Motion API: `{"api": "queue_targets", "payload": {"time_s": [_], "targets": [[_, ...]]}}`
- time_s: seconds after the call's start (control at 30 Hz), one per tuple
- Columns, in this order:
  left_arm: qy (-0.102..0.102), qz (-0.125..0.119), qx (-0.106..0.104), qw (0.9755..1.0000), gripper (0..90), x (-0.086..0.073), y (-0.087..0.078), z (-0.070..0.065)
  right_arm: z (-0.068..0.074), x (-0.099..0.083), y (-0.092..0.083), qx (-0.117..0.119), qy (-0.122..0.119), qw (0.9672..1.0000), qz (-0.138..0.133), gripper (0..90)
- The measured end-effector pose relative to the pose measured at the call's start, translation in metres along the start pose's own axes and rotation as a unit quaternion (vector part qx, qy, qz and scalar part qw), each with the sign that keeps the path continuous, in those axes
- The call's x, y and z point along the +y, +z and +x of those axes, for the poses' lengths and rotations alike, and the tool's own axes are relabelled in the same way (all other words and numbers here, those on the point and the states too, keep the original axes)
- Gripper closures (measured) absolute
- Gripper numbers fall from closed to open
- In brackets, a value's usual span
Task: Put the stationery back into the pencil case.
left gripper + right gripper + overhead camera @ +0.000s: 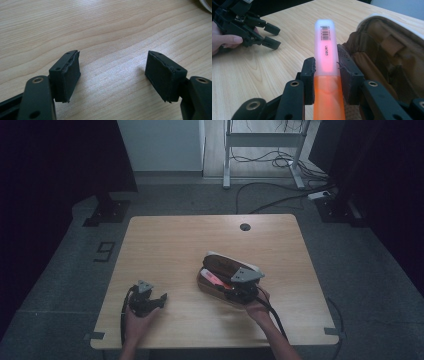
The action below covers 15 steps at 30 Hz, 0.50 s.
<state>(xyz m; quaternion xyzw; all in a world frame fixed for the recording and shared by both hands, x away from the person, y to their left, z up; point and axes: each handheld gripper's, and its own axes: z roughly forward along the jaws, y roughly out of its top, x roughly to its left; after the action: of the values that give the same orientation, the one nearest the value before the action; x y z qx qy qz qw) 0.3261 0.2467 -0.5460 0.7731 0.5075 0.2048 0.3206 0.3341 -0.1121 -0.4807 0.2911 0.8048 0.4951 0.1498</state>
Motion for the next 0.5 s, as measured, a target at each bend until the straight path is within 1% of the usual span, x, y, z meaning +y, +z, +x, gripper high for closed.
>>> {"api": "queue_targets", "payload": {"time_s": [0.37, 0.5], "targets": [[0.001, 0.0, 0.0, 1.0, 27.6, 0.0, 0.0, 0.0, -0.016, 0.003, -0.011, -0.015, 0.007, 0.9997, -0.016, 65.7], [0.0, 0.0, 0.0, 1.0, 27.6, 0.0, 0.0, 0.0, -0.022, 0.003, -0.013, -0.021, 0.005, 0.9996, -0.018, 65.7]]}}
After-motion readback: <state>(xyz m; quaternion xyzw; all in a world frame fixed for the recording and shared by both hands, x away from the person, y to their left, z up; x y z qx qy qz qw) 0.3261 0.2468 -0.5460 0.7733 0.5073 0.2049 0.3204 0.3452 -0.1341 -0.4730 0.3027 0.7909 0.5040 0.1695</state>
